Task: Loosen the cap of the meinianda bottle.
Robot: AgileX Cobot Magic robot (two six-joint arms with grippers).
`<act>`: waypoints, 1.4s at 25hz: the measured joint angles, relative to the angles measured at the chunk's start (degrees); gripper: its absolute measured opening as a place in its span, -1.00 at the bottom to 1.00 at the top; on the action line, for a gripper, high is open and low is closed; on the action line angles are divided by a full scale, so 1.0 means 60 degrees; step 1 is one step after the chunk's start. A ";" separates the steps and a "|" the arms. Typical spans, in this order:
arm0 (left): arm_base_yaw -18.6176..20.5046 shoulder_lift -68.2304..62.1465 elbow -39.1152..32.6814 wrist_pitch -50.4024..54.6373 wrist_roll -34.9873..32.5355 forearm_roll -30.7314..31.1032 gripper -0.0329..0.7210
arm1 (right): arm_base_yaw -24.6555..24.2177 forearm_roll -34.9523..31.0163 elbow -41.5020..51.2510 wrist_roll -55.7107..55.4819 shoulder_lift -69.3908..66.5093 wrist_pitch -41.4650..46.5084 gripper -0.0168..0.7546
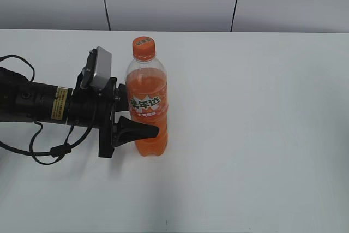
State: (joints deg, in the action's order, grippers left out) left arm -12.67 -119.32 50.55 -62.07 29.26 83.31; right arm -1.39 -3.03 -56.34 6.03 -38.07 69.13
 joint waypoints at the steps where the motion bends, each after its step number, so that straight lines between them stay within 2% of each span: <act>1: 0.0000 0.0000 0.0000 0.0000 0.0000 0.0000 0.18 | 0.0000 -0.0022 -0.0299 0.0097 -0.0331 0.0036 0.56; 8: 0.0000 0.0000 0.0000 0.0000 0.0000 0.0008 0.18 | 0.0000 -0.0623 -0.1706 0.0475 -0.2390 0.0083 0.56; 21: 0.0000 0.0000 0.0000 -0.0016 0.0000 0.0018 0.18 | 0.0000 -0.2666 -0.3558 0.0909 -0.3948 0.0091 0.55; 25: 0.0000 0.0000 0.0000 -0.0016 0.0000 0.0018 0.18 | 0.0000 -0.2932 -0.3625 0.0961 -0.4182 0.0100 0.40; 29: 0.0000 0.0000 0.0000 -0.0016 0.0000 0.0018 0.18 | 0.0000 -0.3104 -0.3886 0.0970 -0.4480 0.0110 0.33; 32: 0.0000 0.0000 0.0000 -0.0016 0.0000 0.0018 0.18 | 0.0226 -0.3168 -0.4351 0.0970 -0.4794 0.0110 0.32; 35: 0.0000 0.0000 0.0000 -0.0016 0.0000 0.0018 0.18 | 0.1024 -0.3109 -0.4837 0.0978 -0.5190 0.0110 0.30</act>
State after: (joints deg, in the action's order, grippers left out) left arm -12.67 -119.32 50.55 -62.16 29.26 83.42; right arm 4.75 -21.68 -85.36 11.89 -69.20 69.79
